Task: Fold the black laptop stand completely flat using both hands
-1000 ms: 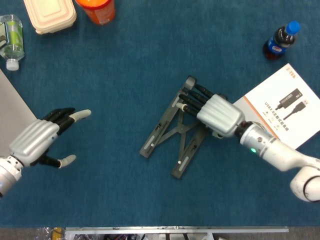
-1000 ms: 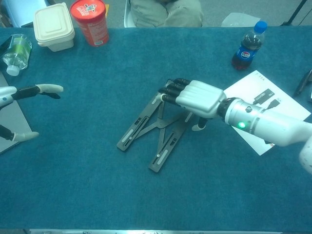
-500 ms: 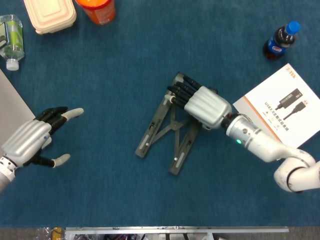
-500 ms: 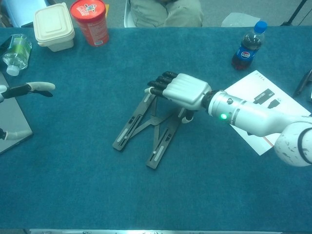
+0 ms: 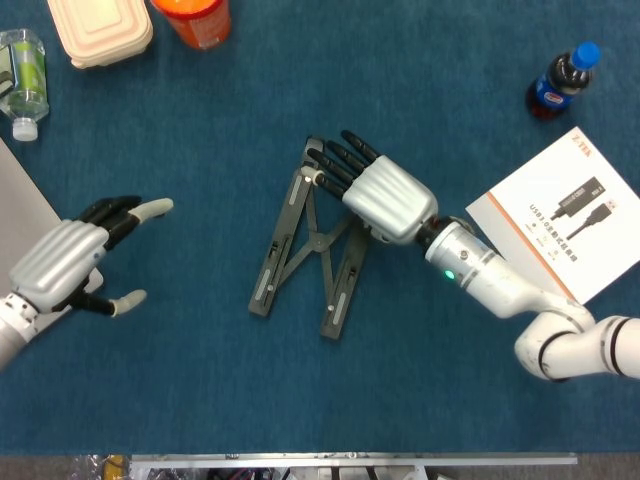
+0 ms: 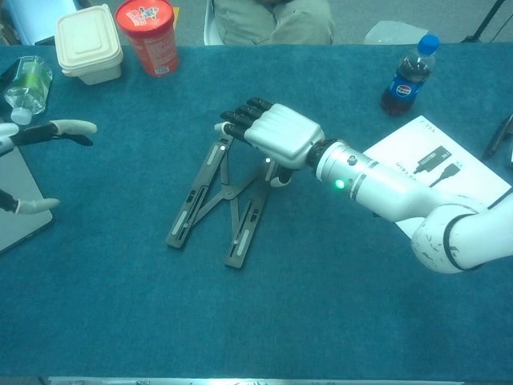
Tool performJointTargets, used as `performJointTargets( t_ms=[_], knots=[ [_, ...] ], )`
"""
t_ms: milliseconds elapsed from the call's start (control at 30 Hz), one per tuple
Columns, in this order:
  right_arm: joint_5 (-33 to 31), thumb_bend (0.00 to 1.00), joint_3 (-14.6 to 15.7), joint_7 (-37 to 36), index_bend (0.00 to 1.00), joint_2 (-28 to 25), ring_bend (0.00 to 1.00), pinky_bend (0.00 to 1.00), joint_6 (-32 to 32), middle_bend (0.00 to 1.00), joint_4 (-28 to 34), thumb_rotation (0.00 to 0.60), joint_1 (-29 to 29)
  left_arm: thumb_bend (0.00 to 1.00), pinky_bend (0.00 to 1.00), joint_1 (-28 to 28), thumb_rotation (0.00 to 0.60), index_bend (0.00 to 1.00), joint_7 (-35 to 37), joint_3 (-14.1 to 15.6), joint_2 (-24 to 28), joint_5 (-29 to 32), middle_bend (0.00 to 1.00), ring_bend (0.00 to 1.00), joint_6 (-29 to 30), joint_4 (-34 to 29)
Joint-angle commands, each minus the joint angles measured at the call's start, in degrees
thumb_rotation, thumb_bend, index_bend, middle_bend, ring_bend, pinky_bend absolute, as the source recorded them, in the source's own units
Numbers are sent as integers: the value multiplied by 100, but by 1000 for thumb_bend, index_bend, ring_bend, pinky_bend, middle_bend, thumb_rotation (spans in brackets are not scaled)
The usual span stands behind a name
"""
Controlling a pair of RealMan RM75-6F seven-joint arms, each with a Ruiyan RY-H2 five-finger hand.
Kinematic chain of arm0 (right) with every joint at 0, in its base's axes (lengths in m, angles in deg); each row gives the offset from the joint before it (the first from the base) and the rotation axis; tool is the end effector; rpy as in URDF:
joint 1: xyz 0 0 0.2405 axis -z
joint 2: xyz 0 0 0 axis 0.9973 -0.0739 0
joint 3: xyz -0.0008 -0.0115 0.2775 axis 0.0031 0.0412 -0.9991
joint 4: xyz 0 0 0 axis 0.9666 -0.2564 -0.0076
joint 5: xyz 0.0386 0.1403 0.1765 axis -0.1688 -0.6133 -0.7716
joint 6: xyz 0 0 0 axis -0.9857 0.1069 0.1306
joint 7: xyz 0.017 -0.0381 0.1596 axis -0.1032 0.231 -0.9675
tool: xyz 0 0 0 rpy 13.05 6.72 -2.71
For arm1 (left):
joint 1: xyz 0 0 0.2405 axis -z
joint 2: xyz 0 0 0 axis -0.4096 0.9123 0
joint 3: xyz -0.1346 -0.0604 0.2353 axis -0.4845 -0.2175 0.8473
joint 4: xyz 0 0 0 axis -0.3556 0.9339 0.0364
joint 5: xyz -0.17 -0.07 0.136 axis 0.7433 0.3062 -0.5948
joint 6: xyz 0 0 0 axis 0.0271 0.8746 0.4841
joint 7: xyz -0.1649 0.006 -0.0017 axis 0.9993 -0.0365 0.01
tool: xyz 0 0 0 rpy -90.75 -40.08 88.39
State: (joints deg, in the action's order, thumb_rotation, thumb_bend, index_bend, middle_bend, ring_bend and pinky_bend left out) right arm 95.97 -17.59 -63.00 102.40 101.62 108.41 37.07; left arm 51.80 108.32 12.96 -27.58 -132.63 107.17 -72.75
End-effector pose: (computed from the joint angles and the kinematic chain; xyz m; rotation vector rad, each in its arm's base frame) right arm -0.0994 -0.3582 -0.1424 2.2436 -0.4265 0.9183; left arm -0.2768 0.2550 0.0839 -1.9270 -1.3918 -0.9950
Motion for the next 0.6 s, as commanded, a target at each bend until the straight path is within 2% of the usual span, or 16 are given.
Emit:
performJointTargets(
  t_ms=[33, 333, 600],
  knots=[
    [82, 50, 66, -80, 0, -197, 0, 3, 169, 0, 218, 600, 86, 267, 67, 180, 600, 73, -242, -126, -57, 20, 153, 58, -191, 40],
    [473, 50, 417, -195, 0, -885, 0, 3, 695, 0, 1013, 600, 398, 267, 67, 644, 600, 30, -1345, -479, -652, -74, 124, 55, -582, 474],
    [1019, 49, 773, -393, 0, -993, 0, 3, 1126, 0, 1042, 600, 577, 267, 67, 1084, 600, 0, -1734, -685, -1287, -153, 36, 19, -875, 815]
  ],
)
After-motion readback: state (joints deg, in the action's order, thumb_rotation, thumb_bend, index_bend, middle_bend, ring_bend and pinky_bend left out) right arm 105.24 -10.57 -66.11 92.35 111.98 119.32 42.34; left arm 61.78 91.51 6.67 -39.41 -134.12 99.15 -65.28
